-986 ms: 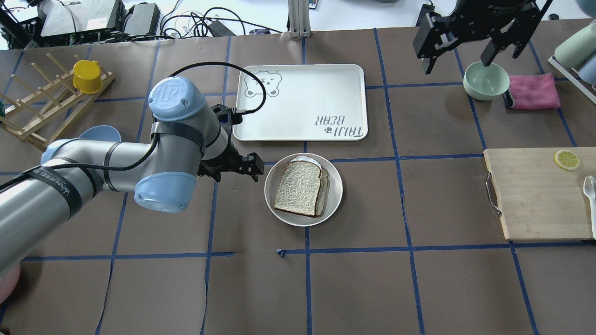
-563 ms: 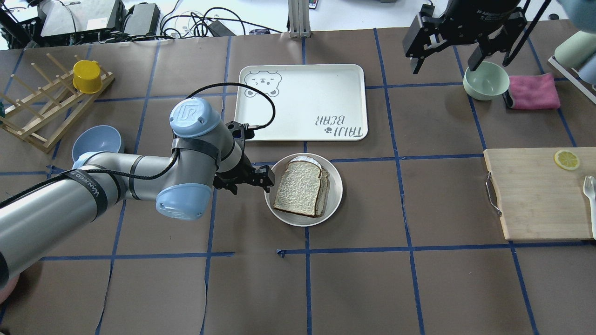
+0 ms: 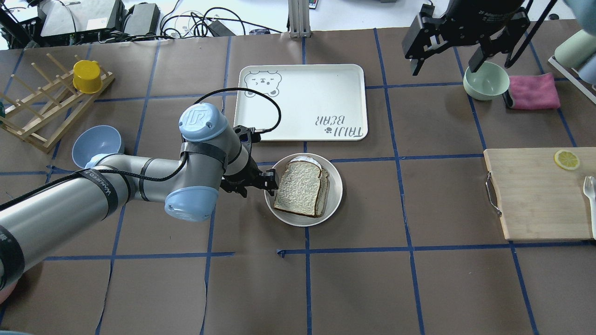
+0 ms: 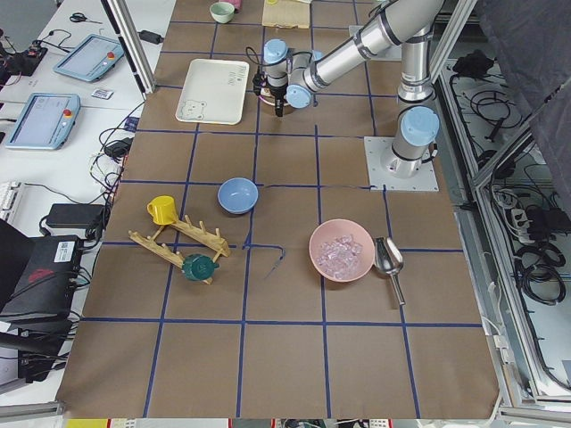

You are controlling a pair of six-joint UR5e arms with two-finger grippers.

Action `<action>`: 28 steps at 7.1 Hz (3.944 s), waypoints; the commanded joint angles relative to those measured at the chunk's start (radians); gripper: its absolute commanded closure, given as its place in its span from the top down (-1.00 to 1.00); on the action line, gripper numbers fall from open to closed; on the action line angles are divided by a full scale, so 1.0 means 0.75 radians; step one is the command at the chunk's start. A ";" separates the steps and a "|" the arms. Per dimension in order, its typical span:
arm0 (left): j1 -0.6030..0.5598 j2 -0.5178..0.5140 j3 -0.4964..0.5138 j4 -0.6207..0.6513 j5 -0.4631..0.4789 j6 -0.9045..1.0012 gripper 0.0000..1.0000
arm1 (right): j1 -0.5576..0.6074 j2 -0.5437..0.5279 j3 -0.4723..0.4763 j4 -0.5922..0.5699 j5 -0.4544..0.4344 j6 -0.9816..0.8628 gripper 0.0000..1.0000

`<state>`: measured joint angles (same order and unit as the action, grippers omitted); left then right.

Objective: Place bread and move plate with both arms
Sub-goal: 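Grip the plate rim with the left gripper, then slide the plate with the left gripper onto the white tray, then open the left gripper and lift it off the plate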

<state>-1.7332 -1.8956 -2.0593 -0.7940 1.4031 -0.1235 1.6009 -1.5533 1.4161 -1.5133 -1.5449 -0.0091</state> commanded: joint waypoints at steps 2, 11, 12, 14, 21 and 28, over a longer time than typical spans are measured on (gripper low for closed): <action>0.002 0.004 0.005 0.001 0.003 0.015 -1.00 | 0.023 0.005 0.006 -0.015 -0.002 0.002 1.00; 0.133 -0.051 0.331 -0.024 -0.300 -0.287 -1.00 | 0.021 0.013 0.008 -0.019 -0.004 -0.004 1.00; 0.133 -0.121 0.458 -0.074 -0.294 -0.291 -1.00 | 0.021 0.013 0.008 -0.019 -0.004 -0.004 1.00; 0.135 -0.302 0.663 -0.074 -0.286 -0.289 -1.00 | 0.021 0.011 0.008 -0.019 -0.004 -0.004 1.00; 0.137 -0.500 0.811 -0.066 -0.213 -0.275 0.98 | 0.017 0.013 0.008 -0.019 -0.004 -0.010 1.00; 0.088 0.166 0.817 -0.965 -0.002 -0.233 1.00 | 0.015 0.013 0.008 -0.019 -0.006 -0.010 1.00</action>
<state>-1.6648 -1.8723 -1.4403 -1.3794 1.3686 -0.3173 1.6122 -1.5432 1.4222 -1.5278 -1.5481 -0.0162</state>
